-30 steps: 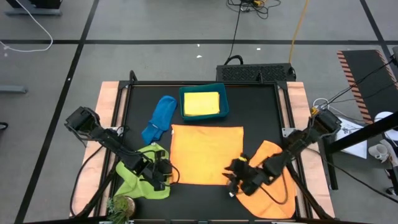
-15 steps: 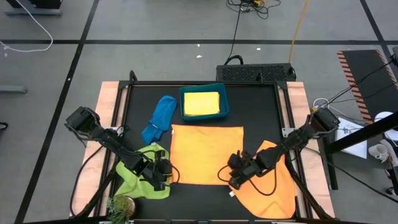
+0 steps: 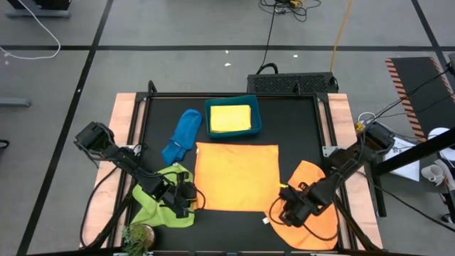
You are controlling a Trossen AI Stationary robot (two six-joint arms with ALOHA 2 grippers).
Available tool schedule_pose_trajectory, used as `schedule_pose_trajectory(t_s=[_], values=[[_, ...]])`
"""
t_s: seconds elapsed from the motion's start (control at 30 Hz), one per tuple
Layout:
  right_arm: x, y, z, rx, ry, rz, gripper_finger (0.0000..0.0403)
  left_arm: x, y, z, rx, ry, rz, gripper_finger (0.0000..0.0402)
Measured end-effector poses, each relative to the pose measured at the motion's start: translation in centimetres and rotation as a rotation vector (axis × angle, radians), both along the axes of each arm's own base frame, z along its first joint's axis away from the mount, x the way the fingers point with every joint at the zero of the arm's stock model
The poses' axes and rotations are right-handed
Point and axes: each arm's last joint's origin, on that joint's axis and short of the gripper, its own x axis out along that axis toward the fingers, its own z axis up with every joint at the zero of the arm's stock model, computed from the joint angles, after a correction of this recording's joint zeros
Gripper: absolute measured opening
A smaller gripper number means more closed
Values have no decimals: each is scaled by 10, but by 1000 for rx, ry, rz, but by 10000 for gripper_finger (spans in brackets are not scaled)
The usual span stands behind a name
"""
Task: Fold microfiber towels
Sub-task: Fold the top orange microfiber cloth
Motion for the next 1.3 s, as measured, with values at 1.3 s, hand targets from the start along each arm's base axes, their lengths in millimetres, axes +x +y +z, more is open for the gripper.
schedule_pose_trajectory(t_s=[1.3], values=[[17,14,10,-263,-298,791,114,-16,-17,29,-1,-88,-264,172]])
